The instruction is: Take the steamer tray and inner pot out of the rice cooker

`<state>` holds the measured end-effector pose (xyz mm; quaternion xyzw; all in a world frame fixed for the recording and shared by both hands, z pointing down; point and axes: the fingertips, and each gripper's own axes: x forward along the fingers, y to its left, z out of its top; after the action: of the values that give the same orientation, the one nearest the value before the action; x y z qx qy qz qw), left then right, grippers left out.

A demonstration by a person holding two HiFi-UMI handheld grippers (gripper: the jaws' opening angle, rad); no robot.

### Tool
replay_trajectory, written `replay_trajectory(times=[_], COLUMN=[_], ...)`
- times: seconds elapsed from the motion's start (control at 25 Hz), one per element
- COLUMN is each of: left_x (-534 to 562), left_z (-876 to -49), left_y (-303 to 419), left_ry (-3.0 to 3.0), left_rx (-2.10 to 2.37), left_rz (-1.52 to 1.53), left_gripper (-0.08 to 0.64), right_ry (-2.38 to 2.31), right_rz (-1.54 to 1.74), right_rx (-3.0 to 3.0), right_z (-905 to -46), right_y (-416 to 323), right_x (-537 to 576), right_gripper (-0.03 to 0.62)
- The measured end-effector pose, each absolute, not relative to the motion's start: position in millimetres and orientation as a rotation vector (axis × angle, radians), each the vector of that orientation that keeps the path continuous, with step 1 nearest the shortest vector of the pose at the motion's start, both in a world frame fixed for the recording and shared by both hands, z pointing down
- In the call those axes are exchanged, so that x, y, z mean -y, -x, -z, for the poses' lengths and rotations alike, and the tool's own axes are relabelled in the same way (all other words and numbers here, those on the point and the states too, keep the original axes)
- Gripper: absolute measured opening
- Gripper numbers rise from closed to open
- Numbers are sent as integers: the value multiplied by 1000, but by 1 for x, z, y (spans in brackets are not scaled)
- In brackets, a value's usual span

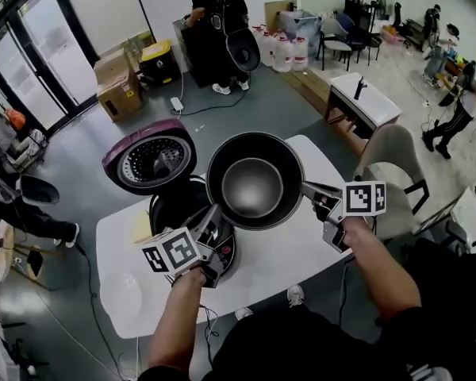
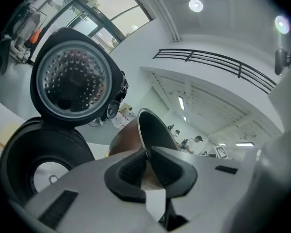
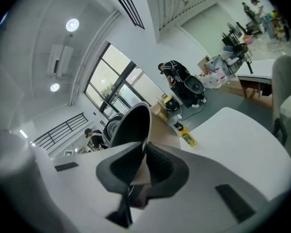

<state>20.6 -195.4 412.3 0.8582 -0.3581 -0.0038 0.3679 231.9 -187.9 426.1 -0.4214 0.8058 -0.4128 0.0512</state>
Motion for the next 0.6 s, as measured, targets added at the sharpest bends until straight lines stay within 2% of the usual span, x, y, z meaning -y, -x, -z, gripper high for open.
replay_trajectory(times=[0.32,0.6], left_x=[204,210], left_z=[-458,-524], left_y=[-112,-165], left_ry=[-2166,-2057], left_rx=[912,890], left_rz=[-74,-125], left_gripper=[35,34], right_ry=[1384,1492], right_rz=[1324,1424], right_rx=[-2429,-2424], right_z=[-464,-525], right_y=[-326,-376], right_x=[187,194], right_gripper=[28,31])
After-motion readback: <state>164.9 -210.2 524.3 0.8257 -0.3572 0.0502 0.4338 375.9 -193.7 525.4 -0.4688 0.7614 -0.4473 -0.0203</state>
